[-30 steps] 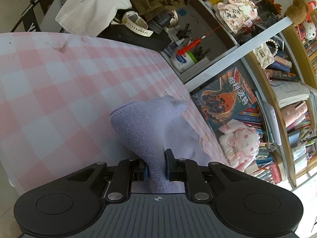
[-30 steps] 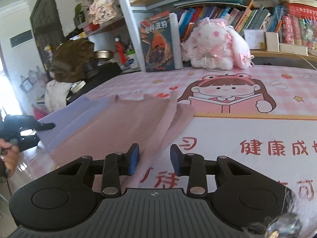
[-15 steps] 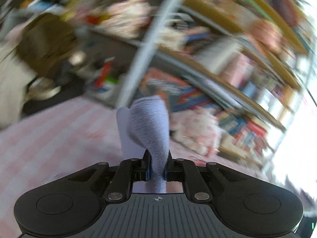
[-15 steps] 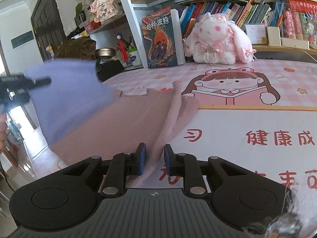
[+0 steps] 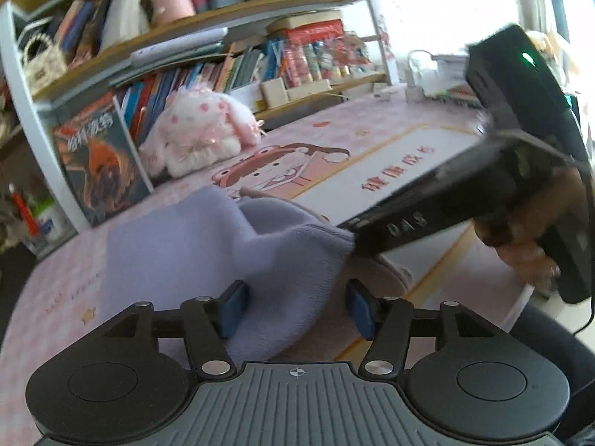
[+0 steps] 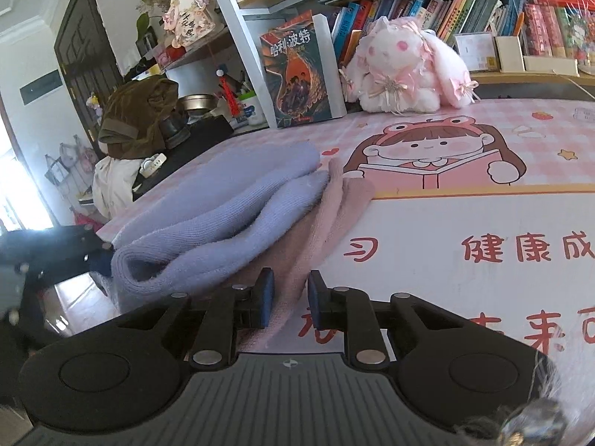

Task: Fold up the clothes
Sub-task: 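Carry the lavender sweatshirt with the left tool and lay it onto the pink sweater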

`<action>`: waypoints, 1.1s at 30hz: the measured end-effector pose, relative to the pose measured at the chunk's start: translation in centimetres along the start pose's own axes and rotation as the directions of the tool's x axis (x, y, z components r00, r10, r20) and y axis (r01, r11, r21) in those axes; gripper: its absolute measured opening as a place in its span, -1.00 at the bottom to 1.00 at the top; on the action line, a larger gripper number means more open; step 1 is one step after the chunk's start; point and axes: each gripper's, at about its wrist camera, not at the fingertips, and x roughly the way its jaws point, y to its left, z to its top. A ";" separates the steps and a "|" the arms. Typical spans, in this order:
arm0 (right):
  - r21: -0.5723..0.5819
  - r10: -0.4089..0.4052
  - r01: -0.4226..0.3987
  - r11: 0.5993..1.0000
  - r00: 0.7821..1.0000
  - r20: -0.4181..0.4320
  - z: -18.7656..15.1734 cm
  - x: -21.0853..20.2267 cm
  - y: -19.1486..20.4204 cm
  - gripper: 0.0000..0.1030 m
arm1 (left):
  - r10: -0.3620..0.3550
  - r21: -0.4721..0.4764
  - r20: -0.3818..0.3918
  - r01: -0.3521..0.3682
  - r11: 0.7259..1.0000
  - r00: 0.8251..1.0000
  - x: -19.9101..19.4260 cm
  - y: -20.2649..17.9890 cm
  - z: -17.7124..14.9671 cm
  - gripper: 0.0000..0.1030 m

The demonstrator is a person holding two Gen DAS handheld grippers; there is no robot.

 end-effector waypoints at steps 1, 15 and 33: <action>0.011 0.003 -0.003 1.000 1.000 -0.001 0.0 0.0 -0.1 -0.64 | -0.015 -0.010 0.002 0.015 1.000 1.000 -0.2 0.1 0.0 0.14; 0.389 0.247 -0.294 0.873 0.954 0.169 2.0 -3.4 -2.4 -0.05 | -0.027 -0.375 0.206 0.104 0.921 0.978 -6.0 11.3 -1.2 -0.03; -0.103 0.164 -0.149 0.983 0.974 0.159 4.2 -0.2 6.7 -0.68 | -0.042 -0.201 0.115 0.065 0.977 0.993 -3.3 7.3 -4.0 -0.31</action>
